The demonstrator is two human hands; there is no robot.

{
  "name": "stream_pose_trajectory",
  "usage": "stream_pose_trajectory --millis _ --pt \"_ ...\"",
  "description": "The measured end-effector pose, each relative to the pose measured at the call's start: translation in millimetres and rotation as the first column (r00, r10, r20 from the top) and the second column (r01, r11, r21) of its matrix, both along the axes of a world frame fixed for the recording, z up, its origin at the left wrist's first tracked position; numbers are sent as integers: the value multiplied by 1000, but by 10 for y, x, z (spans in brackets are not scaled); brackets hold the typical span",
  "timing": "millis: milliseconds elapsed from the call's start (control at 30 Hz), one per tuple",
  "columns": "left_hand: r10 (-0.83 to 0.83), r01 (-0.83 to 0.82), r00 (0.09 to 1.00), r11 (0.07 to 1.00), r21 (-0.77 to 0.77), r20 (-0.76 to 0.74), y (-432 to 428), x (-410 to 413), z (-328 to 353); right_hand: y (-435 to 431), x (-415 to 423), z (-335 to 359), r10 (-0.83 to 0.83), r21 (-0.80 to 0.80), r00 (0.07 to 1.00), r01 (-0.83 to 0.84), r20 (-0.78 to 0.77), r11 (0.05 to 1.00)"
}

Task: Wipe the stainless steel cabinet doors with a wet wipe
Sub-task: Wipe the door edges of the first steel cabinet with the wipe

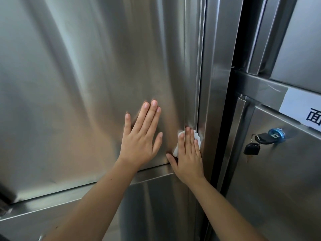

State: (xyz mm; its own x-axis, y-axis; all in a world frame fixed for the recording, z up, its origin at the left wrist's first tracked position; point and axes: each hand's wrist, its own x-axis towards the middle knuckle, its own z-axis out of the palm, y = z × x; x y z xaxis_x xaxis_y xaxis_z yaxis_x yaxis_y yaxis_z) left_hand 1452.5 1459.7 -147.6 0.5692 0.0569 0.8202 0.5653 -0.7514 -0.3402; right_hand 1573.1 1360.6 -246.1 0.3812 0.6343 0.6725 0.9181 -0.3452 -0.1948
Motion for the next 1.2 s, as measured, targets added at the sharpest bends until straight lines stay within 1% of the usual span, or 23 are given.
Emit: stream_pose_trajectory --millis 167,233,300,467,533,633,767,833,933,1067,1200 --pt "15 -15 1000 1000 21 9 19 19 -23 111 65 404 42 146 999 -42 3 988" --pt "15 -15 1000 999 28 9 30 25 -32 131 75 468 46 161 999 -48 14 986" --pt "16 -16 1000 999 37 4 43 26 -32 98 71 407 59 132 998 -60 13 989" --pt "23 -24 1000 999 43 12 46 29 -34 -118 -35 -31 72 -77 995 -77 -69 994" --pt "23 -23 1000 999 40 11 42 30 -36 -171 -53 -105 83 -117 990 -96 -112 988" --pt "7 -8 1000 999 44 15 35 25 -30 -164 -29 -58 106 -121 986 -122 -129 985" --pt "4 -5 1000 999 52 16 35 22 -20 -34 22 208 75 -31 994 -78 -78 996" --pt "-1 1 1000 999 50 18 40 24 -21 -3 28 262 71 -15 995 -73 -68 997" --pt "-2 1 1000 999 51 21 49 32 -25 -62 12 109 95 -49 992 -100 -88 994" --pt "-11 9 999 998 69 33 72 38 -40 -131 -13 -93 90 -73 995 -93 -53 993" --pt "-41 39 999 994 100 19 89 8 -6 -34 -15 106 107 16 986 -106 -125 994"
